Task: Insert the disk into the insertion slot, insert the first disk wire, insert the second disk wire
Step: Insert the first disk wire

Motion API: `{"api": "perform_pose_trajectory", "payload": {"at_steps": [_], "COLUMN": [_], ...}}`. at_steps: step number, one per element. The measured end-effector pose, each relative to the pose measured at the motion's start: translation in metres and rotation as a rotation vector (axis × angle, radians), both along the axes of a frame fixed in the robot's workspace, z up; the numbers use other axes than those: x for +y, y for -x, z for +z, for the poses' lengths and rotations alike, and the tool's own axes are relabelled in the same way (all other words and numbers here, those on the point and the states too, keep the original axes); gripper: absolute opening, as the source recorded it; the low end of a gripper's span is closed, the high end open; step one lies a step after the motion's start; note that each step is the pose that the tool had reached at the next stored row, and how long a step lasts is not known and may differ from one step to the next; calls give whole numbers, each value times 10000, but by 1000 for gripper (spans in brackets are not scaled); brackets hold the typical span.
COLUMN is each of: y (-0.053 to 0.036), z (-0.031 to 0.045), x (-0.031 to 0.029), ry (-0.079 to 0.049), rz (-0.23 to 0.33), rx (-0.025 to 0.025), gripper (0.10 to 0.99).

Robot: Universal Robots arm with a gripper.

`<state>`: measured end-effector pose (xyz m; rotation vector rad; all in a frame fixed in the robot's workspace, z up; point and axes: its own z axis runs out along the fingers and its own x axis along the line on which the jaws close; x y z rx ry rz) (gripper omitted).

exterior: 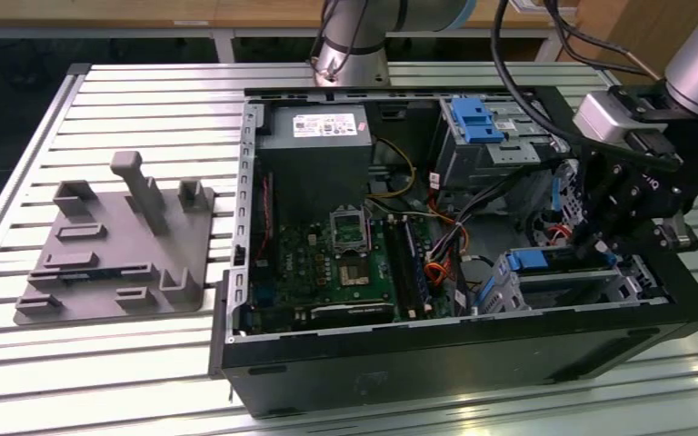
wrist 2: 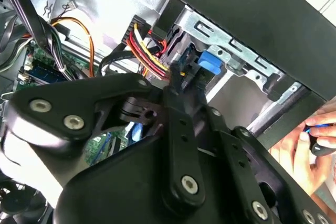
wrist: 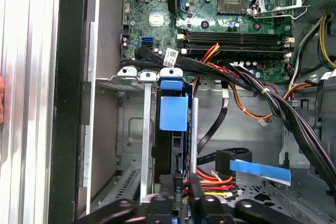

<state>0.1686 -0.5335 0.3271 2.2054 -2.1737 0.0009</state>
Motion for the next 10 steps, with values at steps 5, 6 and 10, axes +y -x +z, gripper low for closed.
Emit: {"api": "perform_pose_trajectory", "payload": {"at_steps": [5, 6, 10], "y": [0, 0, 0], "z": [158, 199, 384], "x": [0, 0, 0], "ry": [6, 5, 6], "rz": [1, 1, 0], "rx": [-12, -12, -13], "gripper": [361, 361, 361]}}
